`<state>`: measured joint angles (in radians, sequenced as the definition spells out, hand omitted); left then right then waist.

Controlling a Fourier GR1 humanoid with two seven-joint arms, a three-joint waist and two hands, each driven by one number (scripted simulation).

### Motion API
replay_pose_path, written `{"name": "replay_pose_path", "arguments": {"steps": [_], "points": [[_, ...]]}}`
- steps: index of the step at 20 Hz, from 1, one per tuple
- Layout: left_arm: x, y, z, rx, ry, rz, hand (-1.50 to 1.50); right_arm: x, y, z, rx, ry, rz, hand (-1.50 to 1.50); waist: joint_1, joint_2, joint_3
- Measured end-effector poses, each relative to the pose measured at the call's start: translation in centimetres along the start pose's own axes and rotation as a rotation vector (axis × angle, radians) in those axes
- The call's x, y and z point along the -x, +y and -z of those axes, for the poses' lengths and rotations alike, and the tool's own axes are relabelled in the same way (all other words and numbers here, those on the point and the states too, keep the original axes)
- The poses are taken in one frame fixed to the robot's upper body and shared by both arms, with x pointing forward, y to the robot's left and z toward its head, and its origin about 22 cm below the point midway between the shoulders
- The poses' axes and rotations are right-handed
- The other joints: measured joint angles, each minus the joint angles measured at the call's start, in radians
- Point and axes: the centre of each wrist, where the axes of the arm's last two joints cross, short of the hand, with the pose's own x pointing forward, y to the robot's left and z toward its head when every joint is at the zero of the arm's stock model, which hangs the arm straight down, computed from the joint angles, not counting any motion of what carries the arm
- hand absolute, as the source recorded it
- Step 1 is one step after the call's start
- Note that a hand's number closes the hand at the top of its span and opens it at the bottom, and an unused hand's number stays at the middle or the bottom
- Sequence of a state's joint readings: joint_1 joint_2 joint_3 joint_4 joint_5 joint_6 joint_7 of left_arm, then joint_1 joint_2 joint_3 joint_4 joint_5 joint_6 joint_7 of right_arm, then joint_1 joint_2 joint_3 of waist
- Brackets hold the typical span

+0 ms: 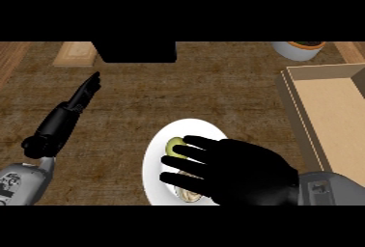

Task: Pick the cupcake from the plate and place it in the cardboard box

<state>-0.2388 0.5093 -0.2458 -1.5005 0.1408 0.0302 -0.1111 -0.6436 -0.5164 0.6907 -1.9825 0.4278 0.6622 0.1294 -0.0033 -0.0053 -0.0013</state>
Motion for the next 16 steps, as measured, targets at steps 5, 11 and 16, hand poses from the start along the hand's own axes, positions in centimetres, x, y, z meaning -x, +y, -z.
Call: {"name": "replay_pose_path", "arguments": {"steps": [5, 11, 16], "points": [[-0.5, -0.4, -0.1, 0.004, -0.009, 0.000, 0.00, -3.1, 0.6, 1.4, -0.067, 0.068, -0.021, -1.50, 0.002, 0.001, 0.000], [-0.2, 0.2, 0.1, -0.002, -0.008, 0.002, 0.00, -4.7, 2.2, 2.2, -0.118, 0.118, -0.013, -1.50, 0.003, 0.003, 0.001], [0.3, -0.7, 0.3, 0.001, -0.009, 0.003, 0.00, -5.1, 3.5, 2.9, -0.109, 0.158, -0.052, -1.50, 0.003, 0.005, 0.001]]}}
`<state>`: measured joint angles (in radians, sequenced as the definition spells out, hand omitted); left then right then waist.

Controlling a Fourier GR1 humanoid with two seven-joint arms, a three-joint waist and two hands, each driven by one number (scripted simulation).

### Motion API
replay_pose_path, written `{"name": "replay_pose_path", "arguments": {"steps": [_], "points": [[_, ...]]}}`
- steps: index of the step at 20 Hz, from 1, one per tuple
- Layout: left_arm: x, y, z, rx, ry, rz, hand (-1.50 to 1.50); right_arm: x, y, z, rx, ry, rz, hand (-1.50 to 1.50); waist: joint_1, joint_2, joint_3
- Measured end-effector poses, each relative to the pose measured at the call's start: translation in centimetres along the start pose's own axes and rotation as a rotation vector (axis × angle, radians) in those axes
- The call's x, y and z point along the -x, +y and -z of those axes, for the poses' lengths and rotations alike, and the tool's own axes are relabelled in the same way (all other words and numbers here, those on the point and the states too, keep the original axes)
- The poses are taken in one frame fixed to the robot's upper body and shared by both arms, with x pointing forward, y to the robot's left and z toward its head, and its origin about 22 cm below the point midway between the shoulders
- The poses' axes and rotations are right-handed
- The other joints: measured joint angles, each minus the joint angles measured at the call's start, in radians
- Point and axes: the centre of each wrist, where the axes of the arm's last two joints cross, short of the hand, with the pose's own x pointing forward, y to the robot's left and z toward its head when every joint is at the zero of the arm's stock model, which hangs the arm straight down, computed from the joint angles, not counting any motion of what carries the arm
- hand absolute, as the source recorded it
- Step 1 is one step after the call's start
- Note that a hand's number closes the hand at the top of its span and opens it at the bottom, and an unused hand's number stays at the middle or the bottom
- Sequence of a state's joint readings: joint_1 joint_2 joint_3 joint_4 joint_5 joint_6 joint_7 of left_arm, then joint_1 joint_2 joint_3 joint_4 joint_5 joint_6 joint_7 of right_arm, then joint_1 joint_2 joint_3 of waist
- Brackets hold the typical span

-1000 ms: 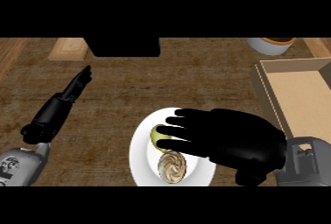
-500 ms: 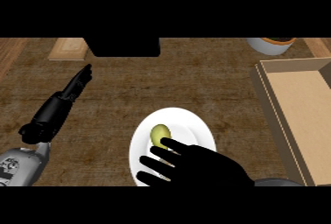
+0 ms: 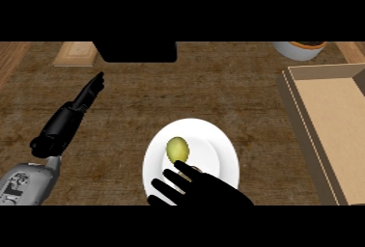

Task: Pick the cupcake from the plate and place it in the cardboard box

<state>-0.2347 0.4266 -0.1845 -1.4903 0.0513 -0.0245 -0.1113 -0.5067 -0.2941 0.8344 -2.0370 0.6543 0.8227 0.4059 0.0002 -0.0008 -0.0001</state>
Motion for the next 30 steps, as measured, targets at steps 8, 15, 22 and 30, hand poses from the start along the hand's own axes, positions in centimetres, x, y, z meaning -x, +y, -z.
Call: {"name": "replay_pose_path", "arguments": {"steps": [8, 15, 22, 30], "points": [[-0.4, 0.3, 0.1, 0.001, 0.001, -0.002, 0.00, 0.4, 1.6, 2.3, 0.012, 0.038, -0.029, -1.50, 0.002, 0.000, 0.000], [-0.7, 0.5, -0.2, 0.003, -0.002, 0.002, 0.00, 1.0, 3.4, 4.0, -0.004, 0.084, -0.067, -1.50, 0.003, 0.000, 0.000], [-0.8, 0.5, -0.8, 0.007, 0.000, -0.003, 0.00, 1.8, 4.6, 5.4, -0.018, 0.066, -0.050, -1.50, 0.003, 0.001, 0.000], [-0.7, 0.0, -0.3, 0.003, -0.004, 0.004, 0.00, 2.2, 6.3, 6.7, -0.037, 0.092, -0.064, -1.50, 0.002, 0.001, 0.000]]}}
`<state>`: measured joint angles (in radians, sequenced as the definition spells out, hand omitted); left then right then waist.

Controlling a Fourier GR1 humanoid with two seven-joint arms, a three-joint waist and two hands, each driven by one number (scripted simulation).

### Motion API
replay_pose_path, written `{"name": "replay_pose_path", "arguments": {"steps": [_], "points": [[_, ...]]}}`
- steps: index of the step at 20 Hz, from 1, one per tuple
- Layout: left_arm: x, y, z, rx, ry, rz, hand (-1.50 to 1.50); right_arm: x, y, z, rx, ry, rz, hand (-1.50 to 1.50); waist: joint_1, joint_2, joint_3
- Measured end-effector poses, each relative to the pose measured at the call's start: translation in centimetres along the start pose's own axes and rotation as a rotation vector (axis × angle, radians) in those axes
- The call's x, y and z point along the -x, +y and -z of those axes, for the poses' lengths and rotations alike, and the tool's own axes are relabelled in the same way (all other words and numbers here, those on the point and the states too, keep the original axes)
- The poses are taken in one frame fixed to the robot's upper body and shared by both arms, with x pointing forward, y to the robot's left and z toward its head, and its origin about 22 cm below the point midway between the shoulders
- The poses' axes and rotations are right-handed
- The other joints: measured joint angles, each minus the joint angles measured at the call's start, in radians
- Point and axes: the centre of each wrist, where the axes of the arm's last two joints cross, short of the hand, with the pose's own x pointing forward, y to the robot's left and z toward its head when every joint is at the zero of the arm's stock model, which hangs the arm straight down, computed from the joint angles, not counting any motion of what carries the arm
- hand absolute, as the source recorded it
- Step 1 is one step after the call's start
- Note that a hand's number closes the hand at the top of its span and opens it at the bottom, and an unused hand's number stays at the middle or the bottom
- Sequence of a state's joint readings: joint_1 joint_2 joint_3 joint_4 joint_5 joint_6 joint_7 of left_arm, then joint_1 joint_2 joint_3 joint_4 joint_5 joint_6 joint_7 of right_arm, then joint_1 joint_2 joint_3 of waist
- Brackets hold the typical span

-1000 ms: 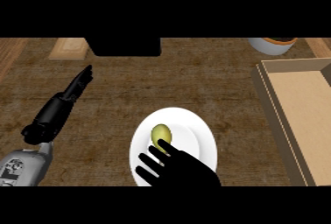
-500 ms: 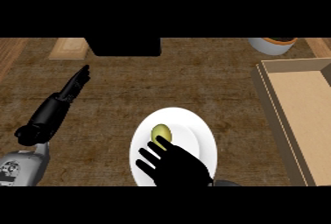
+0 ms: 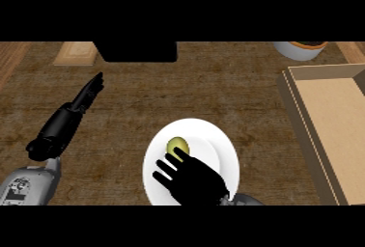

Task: Pick the cupcake from the plate and place it in the cardboard box

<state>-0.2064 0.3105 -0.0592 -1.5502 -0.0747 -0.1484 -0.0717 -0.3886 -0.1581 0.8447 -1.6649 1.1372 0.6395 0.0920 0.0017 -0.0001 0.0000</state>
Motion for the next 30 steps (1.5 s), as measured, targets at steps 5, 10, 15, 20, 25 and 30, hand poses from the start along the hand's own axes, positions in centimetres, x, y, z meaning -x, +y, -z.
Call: {"name": "replay_pose_path", "arguments": {"steps": [5, 10, 15, 20, 25, 30], "points": [[0.1, 0.2, -0.3, 0.003, 0.004, -0.002, 0.00, 0.4, 1.2, 0.7, 0.000, 0.033, -0.006, -1.50, 0.000, 0.000, 0.000], [0.3, 0.8, 0.2, -0.002, 0.005, -0.008, 0.00, 1.0, 2.1, 1.3, -0.023, 0.018, 0.001, 1.50, -0.001, 0.000, 0.000], [0.3, 0.8, -0.1, 0.005, 0.004, -0.008, 0.00, 1.4, 2.5, 2.3, 0.038, -0.066, -0.040, 1.50, 0.003, -0.006, 0.001], [-0.2, 0.3, 0.2, 0.002, 0.008, -0.007, 0.00, 1.4, 2.9, 2.9, 0.140, -0.128, -0.076, 1.50, 0.003, -0.007, 0.001], [0.2, 0.5, 0.0, 0.001, 0.002, -0.012, 0.00, 1.3, 2.8, 2.9, 0.231, -0.131, -0.079, 1.50, -0.001, -0.005, 0.000], [0.2, 0.9, -0.2, -0.019, 0.003, 0.000, 0.00, 7.8, 2.0, 1.8, 0.338, 0.308, 0.179, 1.50, -0.025, 0.004, 0.002]]}}
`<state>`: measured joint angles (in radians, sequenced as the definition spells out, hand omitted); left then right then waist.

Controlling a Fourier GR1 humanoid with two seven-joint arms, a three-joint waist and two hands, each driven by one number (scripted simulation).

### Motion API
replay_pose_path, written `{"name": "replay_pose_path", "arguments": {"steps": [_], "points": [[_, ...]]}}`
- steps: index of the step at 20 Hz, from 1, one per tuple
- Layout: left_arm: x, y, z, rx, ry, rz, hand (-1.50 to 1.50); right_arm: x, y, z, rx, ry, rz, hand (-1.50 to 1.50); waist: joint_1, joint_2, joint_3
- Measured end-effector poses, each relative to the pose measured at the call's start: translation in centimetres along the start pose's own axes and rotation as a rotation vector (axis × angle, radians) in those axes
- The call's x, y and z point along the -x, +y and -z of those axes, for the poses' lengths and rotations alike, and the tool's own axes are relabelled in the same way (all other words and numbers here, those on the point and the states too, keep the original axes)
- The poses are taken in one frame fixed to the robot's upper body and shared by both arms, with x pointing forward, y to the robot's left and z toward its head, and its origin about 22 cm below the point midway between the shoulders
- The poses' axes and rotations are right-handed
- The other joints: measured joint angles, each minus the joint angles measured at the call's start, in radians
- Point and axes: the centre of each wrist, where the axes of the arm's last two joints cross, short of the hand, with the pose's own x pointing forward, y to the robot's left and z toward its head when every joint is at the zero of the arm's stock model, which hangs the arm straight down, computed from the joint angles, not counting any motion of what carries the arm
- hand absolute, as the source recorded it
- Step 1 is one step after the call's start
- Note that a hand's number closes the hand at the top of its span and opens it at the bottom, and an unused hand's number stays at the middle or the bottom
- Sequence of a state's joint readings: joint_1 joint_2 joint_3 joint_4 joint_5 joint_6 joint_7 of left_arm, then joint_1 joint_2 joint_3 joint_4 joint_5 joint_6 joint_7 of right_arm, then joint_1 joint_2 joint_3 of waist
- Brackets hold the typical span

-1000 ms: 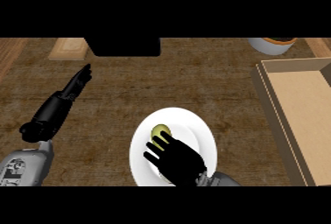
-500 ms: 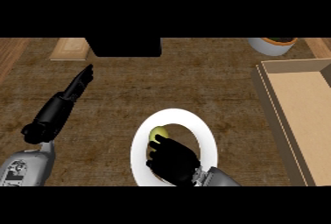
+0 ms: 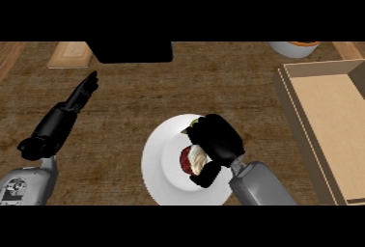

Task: Pick the cupcake from the plate and place it in the cardboard box

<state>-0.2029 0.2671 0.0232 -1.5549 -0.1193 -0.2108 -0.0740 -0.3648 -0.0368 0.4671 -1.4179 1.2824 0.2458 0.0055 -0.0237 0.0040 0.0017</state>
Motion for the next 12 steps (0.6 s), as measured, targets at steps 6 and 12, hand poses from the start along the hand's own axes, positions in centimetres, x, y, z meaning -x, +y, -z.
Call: {"name": "replay_pose_path", "arguments": {"steps": [6, 12], "points": [[-0.2, -0.2, 0.3, 0.022, -0.013, -0.006, 0.00, 6.6, -4.3, 1.9, 0.169, 0.525, 0.087, 1.50, 0.026, 0.009, -0.001], [-0.2, -0.5, 0.8, 0.034, -0.015, -0.009, 0.00, 8.8, -10.4, 4.7, 0.329, 0.743, 0.041, 1.50, 0.041, 0.004, -0.002]]}}
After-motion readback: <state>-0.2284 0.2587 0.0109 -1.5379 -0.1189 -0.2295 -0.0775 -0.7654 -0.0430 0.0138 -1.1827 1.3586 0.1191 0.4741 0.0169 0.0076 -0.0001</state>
